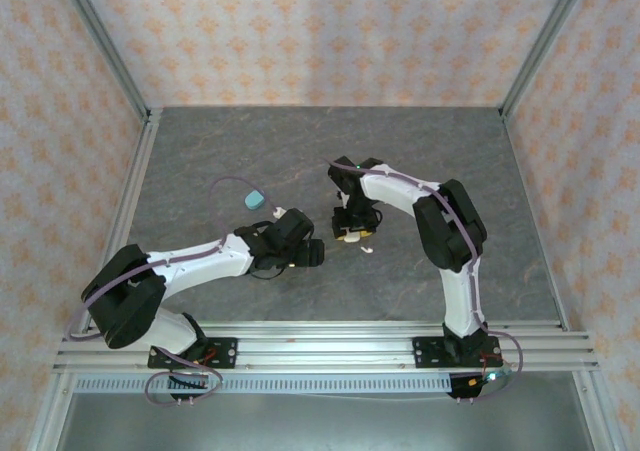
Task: Insert the wireless bluetooth earbuds into the charging case
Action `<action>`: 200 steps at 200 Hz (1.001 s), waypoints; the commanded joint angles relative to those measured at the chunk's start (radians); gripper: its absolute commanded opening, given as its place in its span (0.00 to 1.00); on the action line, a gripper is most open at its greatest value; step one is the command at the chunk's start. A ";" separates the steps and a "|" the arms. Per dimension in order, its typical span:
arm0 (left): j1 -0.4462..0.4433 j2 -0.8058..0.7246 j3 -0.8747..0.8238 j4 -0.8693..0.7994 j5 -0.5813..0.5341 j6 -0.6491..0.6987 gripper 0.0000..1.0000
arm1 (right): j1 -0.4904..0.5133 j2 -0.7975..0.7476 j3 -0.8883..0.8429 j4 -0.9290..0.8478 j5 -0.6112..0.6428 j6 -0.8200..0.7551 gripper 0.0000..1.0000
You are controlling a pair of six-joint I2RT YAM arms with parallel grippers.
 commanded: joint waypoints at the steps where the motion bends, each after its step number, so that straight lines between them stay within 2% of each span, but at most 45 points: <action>1: -0.007 -0.015 0.030 0.021 -0.022 0.001 0.88 | 0.005 0.017 0.000 0.011 -0.027 0.009 0.50; 34: -0.007 -0.061 0.051 0.029 -0.025 0.068 0.90 | 0.005 -0.027 -0.025 0.048 -0.050 0.044 0.45; 63: -0.006 -0.125 0.030 0.034 -0.051 0.110 0.90 | 0.004 -0.135 -0.070 0.109 -0.094 0.115 0.43; 97: -0.006 -0.260 -0.091 0.254 -0.033 0.140 0.89 | 0.003 -0.290 -0.109 0.168 -0.153 0.212 0.40; 119: -0.007 -0.328 -0.148 0.418 0.018 0.229 0.88 | 0.003 -0.395 -0.120 0.189 -0.173 0.271 0.40; 165: -0.007 -0.348 -0.150 0.606 0.136 0.339 0.88 | 0.004 -0.563 -0.123 0.219 -0.239 0.382 0.40; 188: -0.007 -0.315 -0.137 0.687 0.154 0.332 0.76 | 0.003 -0.629 -0.141 0.250 -0.272 0.441 0.40; 200: -0.008 -0.303 -0.148 0.755 0.147 0.324 0.73 | 0.003 -0.660 -0.154 0.266 -0.284 0.469 0.40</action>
